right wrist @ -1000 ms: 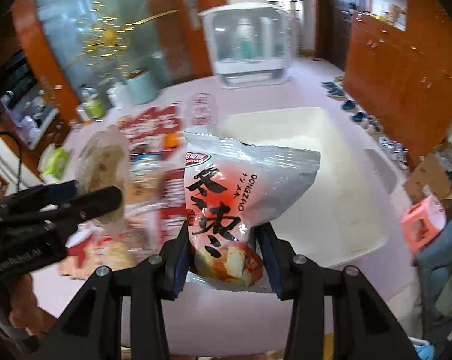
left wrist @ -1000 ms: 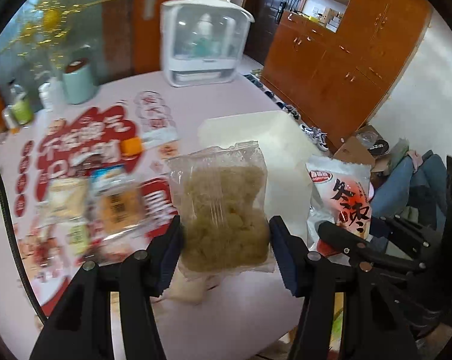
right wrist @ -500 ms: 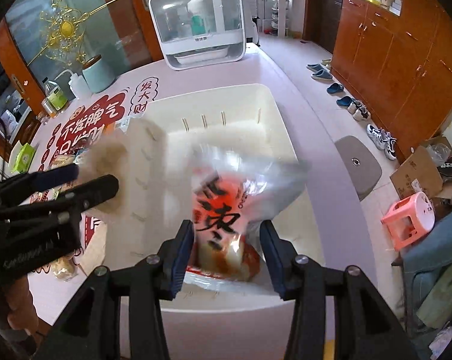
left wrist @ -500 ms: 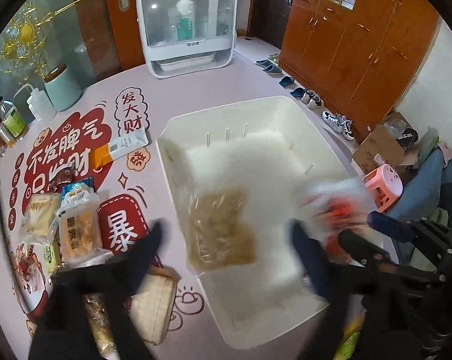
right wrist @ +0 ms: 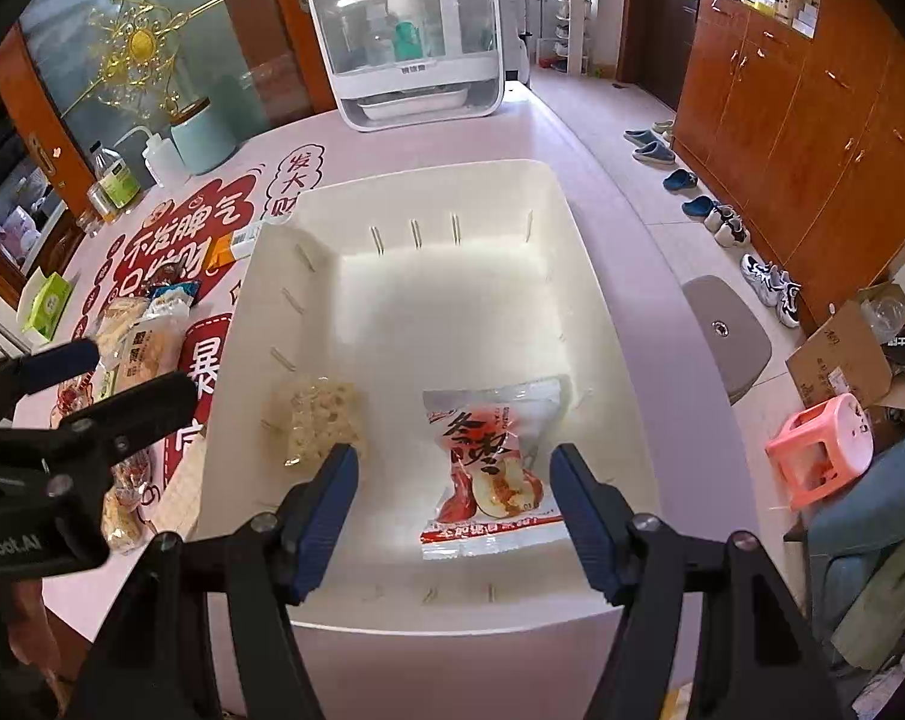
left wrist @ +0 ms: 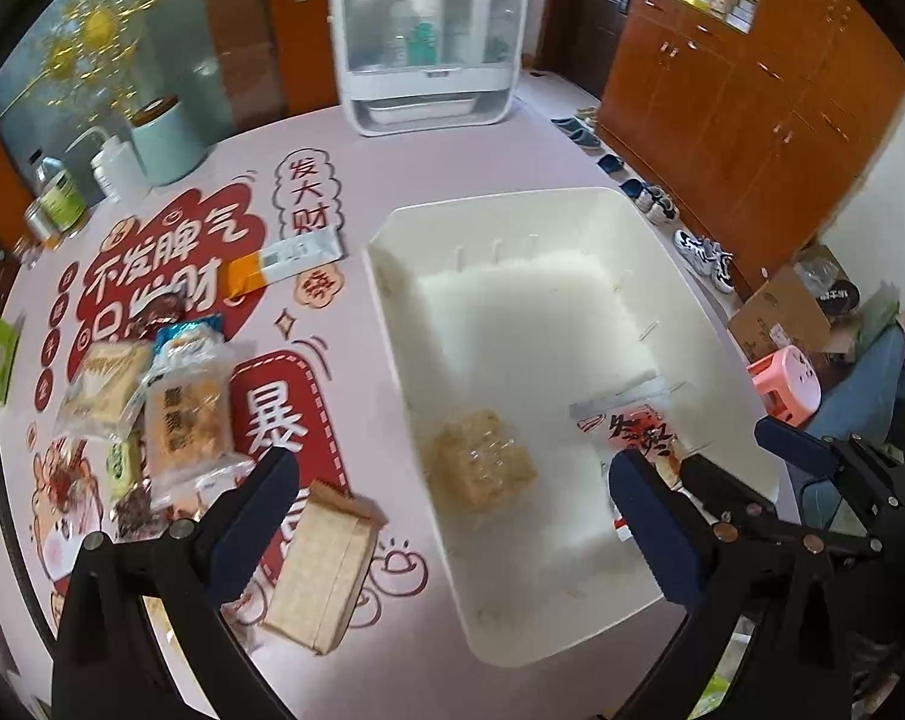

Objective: Organize snacks
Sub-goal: 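Carry both bags to the white tray and open both tools to drop them, then move both tools back over the snack pile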

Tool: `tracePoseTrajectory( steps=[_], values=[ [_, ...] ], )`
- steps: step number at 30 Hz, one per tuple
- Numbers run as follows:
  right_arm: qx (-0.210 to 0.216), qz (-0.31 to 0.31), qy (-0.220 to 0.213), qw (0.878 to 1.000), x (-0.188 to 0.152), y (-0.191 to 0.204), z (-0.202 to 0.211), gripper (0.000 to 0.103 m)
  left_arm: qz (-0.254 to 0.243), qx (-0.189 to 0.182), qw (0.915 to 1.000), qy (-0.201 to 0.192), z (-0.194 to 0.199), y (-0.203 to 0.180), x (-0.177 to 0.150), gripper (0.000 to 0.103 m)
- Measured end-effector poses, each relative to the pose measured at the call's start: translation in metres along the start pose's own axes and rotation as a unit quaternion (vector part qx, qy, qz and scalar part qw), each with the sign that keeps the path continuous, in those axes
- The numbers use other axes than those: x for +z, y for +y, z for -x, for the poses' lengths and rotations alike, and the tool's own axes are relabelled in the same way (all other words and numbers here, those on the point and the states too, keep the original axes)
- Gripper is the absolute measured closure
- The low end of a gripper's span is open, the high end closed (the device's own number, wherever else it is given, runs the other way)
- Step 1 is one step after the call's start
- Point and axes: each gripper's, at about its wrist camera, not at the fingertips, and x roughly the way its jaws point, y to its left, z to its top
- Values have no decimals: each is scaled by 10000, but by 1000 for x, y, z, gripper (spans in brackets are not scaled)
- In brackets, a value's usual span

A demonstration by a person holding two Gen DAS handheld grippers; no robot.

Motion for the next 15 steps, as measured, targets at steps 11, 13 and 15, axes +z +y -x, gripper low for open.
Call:
tracePoseTrajectory(
  steps=[11,13,15],
  values=[
    [354,254,-312,9986,-1,24,29,36,393,312,9982,-322,55,32,-28,0],
    [434,299,-419,9977,0,31,37,36,474,432,9970,-444,67,40,-33,0],
    [443,391,-525,9969,2,38,45,36,570,536,9953,-567,80,49,-38,0]
  ],
)
